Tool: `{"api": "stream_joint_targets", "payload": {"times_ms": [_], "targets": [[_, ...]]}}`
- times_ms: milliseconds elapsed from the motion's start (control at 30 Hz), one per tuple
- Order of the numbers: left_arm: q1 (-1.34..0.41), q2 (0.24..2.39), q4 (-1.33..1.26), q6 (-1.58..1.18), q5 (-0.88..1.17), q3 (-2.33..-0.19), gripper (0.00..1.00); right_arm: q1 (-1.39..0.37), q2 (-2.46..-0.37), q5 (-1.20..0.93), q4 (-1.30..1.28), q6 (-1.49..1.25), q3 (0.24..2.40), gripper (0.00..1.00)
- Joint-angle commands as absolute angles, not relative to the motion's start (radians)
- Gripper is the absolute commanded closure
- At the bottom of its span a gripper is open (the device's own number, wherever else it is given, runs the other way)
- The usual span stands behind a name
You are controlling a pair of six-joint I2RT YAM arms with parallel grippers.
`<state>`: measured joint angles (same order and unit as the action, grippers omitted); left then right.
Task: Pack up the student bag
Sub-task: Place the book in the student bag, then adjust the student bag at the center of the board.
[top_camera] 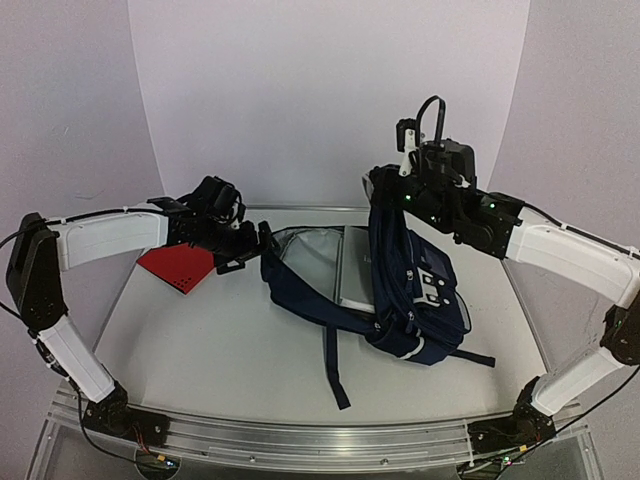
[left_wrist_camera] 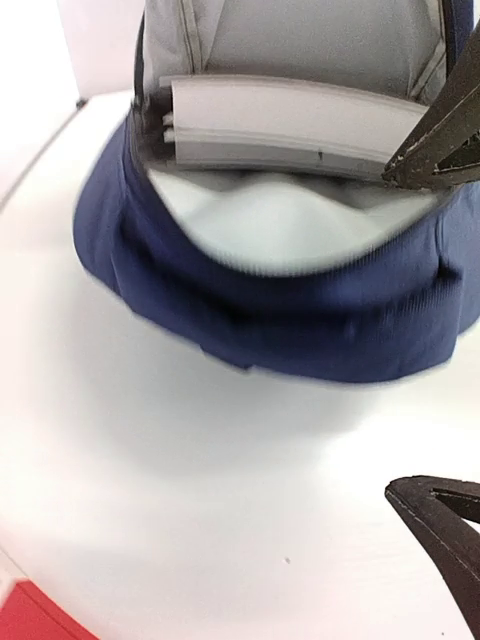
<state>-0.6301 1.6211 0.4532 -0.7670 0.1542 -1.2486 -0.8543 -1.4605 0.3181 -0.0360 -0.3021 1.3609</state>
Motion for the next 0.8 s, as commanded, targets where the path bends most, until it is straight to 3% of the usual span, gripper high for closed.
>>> {"api": "stream_joint_targets", "payload": {"times_ms": [0,67,133,167,300,367,600,767], "targets": [[-0.621,1.67,0.334,-0.802,0.245,-1.228,0.0,-0.861,-1.381,0.328,0.178,-0.311,1.397,1.0],[-0.618,1.689,0.222,-0.822,0.316,-1.199,0.01,-0.861,-1.379,0.327,0.176,-0.313,1.395,1.0],[-0.609,1.708,0.109,-0.839,0.37,-1.187,0.09,-0.861,-1.375,0.328,0.175,-0.316,1.392,1.0],[-0.602,1.716,0.068,-0.841,0.382,-1.189,0.19,-0.862,-1.372,0.329,0.175,-0.318,1.391,1.0],[-0.557,1.707,-0.021,-0.825,0.44,-1.261,0.78,-0.861,-1.363,0.358,0.17,-0.319,1.401,1.0],[-0.536,1.69,0.022,-0.766,0.43,-1.359,0.97,-0.86,-1.363,0.384,0.158,-0.318,1.422,1.0],[-0.516,1.726,0.364,-0.515,0.379,-1.96,1.0,-0.856,-1.376,0.494,0.075,-0.309,1.579,1.0],[-0.516,1.786,0.448,-0.479,0.446,-2.171,1.0,-0.856,-1.352,0.562,0.052,-0.346,1.559,1.0]]}}
